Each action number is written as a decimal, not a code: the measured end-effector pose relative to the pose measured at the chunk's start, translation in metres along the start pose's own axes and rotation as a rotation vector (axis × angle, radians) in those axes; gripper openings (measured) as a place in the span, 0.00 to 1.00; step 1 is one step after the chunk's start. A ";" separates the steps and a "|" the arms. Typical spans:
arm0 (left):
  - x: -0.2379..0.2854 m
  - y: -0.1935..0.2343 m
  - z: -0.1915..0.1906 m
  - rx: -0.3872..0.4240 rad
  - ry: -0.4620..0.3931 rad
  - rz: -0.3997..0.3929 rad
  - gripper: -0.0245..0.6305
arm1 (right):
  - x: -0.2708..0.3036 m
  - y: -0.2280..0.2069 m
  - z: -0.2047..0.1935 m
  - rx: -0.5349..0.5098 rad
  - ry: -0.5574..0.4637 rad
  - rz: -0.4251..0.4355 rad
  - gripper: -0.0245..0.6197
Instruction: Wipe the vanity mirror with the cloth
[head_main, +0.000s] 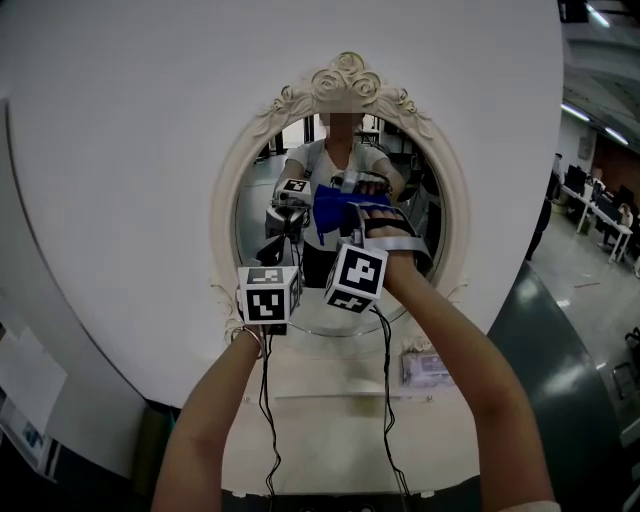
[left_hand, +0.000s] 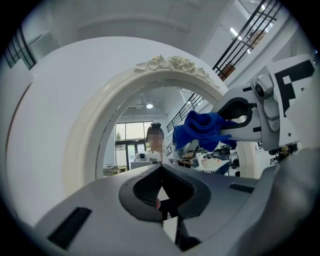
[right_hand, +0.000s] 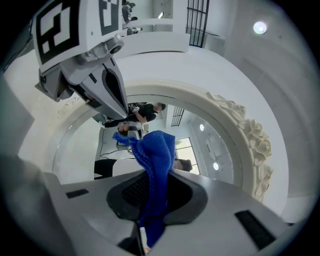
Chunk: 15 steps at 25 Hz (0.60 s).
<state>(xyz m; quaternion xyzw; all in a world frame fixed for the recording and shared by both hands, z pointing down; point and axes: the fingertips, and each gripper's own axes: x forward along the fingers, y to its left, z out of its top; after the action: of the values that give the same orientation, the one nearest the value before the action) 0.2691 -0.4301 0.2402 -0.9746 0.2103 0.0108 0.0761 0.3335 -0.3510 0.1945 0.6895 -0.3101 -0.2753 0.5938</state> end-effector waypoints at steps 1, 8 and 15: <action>-0.002 -0.002 -0.007 -0.004 -0.001 0.001 0.04 | -0.001 0.010 -0.001 0.016 -0.001 0.009 0.14; -0.007 -0.017 -0.066 -0.036 0.047 0.005 0.04 | -0.002 0.092 -0.007 0.015 -0.012 0.079 0.14; -0.013 -0.013 -0.128 -0.056 0.130 0.028 0.04 | -0.003 0.173 -0.018 0.051 -0.004 0.181 0.14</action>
<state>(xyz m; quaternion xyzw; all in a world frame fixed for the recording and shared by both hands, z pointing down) 0.2609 -0.4324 0.3697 -0.9720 0.2278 -0.0454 0.0351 0.3278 -0.3552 0.3681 0.6731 -0.3794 -0.2140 0.5976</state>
